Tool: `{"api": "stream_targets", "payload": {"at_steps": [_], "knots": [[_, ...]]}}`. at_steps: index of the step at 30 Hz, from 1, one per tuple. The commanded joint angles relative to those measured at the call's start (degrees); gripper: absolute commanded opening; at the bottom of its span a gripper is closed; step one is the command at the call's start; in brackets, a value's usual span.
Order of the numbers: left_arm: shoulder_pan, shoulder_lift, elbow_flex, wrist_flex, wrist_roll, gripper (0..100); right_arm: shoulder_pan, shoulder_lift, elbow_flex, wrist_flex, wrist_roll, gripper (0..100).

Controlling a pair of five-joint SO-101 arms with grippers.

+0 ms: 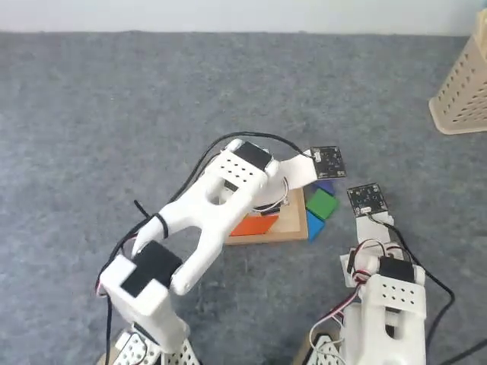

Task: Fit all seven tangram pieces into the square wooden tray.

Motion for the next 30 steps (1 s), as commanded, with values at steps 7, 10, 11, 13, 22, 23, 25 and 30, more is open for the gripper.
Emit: {"api": "stream_targets", "payload": {"at_steps": [7,10,11,13,22,23,25,30], "knots": [[-3.08,0.97,-0.40,-2.90,0.70,10,0.31,-1.54,-0.44,-1.19,1.41,0.7],[-4.40,0.88,-0.48,-3.08,0.70,11,0.31,-1.54,-0.44,-1.19,1.41,0.7],[-4.75,0.70,-0.48,-2.99,0.62,11,0.31,-1.54,-0.44,-1.19,1.41,0.7],[-4.75,0.70,-0.48,-2.81,0.53,11,0.31,-1.54,-0.44,-1.19,1.41,0.7],[-4.75,1.05,-0.40,-2.81,0.62,14,0.31,-1.54,-0.44,-1.19,1.41,0.7],[-4.75,1.05,-0.40,-2.81,0.62,16,0.31,-1.54,-0.44,-1.19,1.41,0.7],[-4.75,1.05,-0.40,-2.73,0.62,17,0.31,-1.54,-0.44,-1.19,1.41,0.7],[-4.57,1.05,-0.40,-2.73,0.62,17,0.31,-1.54,-0.44,-1.19,1.41,0.7]]}}
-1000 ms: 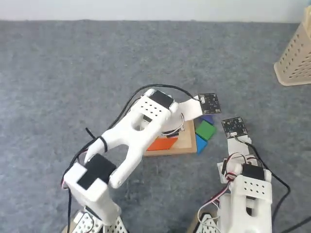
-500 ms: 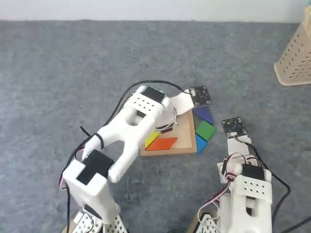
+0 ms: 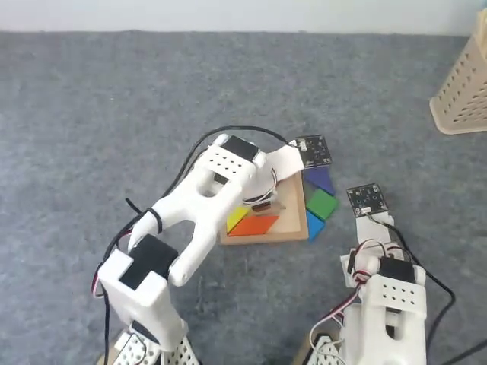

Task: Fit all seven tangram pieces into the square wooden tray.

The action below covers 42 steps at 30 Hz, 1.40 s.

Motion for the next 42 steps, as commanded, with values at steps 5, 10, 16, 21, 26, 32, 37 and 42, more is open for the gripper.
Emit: {"api": "stream_targets", "payload": {"at_steps": [5,10,16,21,26,32,37,42], "knots": [[-0.35,-1.23,-0.75,-0.79,0.79,17,0.31,-1.54,-0.44,-1.19,1.14,0.7],[0.09,-0.62,-1.01,-4.04,6.15,17,0.22,-1.54,-0.44,-1.19,1.14,0.7],[0.09,-0.53,2.51,-10.99,10.64,17,0.22,-1.54,-0.35,-1.19,1.14,0.7],[0.00,-0.62,6.73,-14.68,10.20,17,0.22,-1.54,-0.35,-1.19,1.14,0.7],[-0.26,-0.62,7.87,-14.07,8.62,17,0.22,-1.54,-0.35,-1.19,1.14,0.7],[-0.44,-1.14,11.38,-13.36,6.07,17,0.22,-1.54,-0.35,-1.19,1.14,0.7],[-2.90,-1.23,11.56,-13.36,6.07,17,0.22,-1.54,-0.35,-1.19,1.14,0.7],[-6.07,-1.23,11.65,-13.36,4.13,17,0.22,-1.54,-0.35,-1.19,1.14,0.7]]}}
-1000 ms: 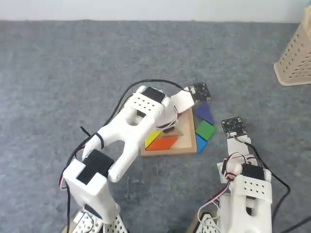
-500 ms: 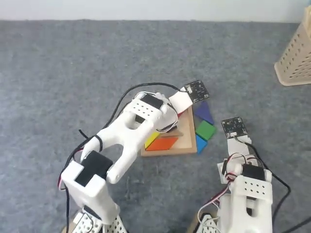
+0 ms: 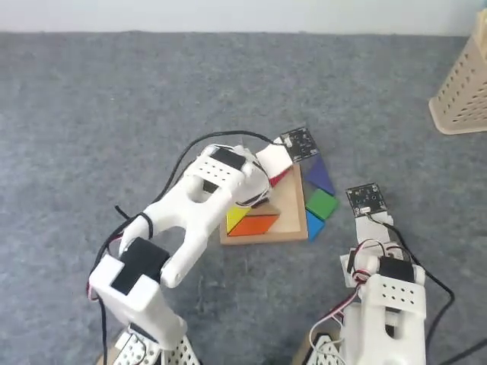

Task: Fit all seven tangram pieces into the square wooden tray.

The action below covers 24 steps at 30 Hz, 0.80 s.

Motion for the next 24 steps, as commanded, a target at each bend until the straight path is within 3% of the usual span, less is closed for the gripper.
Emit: {"api": "stream_targets", "payload": {"at_steps": [1,10,14,19,24], "knots": [[-3.60,0.00,1.45,0.70,-3.08,17,0.22,-1.54,-0.35,-1.19,0.88,0.7],[-3.60,-0.79,0.40,0.79,-3.16,17,0.22,-1.54,-0.35,-1.27,0.88,0.7],[-3.25,-7.65,-2.24,5.19,-1.49,17,0.22,-1.54,-0.35,-1.54,0.88,0.8],[1.49,-16.62,-2.15,7.38,2.20,17,0.22,-1.54,-0.35,-1.54,0.88,0.8],[8.53,-15.03,2.77,3.78,4.84,17,0.22,-1.54,-0.35,-1.54,0.88,0.8]]}}
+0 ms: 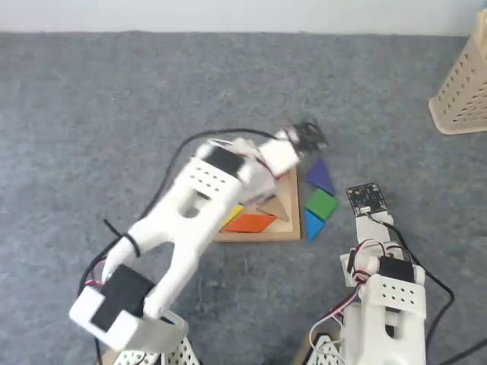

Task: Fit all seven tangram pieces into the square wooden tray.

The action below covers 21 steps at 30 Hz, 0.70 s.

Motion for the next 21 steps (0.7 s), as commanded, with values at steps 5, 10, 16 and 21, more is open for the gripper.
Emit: {"api": "stream_targets", "payload": {"at_steps": [5,10,16,21], "knots": [[5.01,4.75,4.26,-7.91,3.25,17,0.22,-1.54,-0.35,-1.01,0.88,0.8],[5.01,7.47,4.09,-8.00,3.16,17,0.22,-1.54,-0.35,-1.01,0.88,0.8],[4.31,7.38,4.09,-8.53,2.99,17,0.22,-1.54,-0.26,-1.01,0.88,0.8],[4.22,7.38,4.09,-9.49,3.25,17,0.22,-1.54,-0.26,-1.01,0.88,0.8]]}}
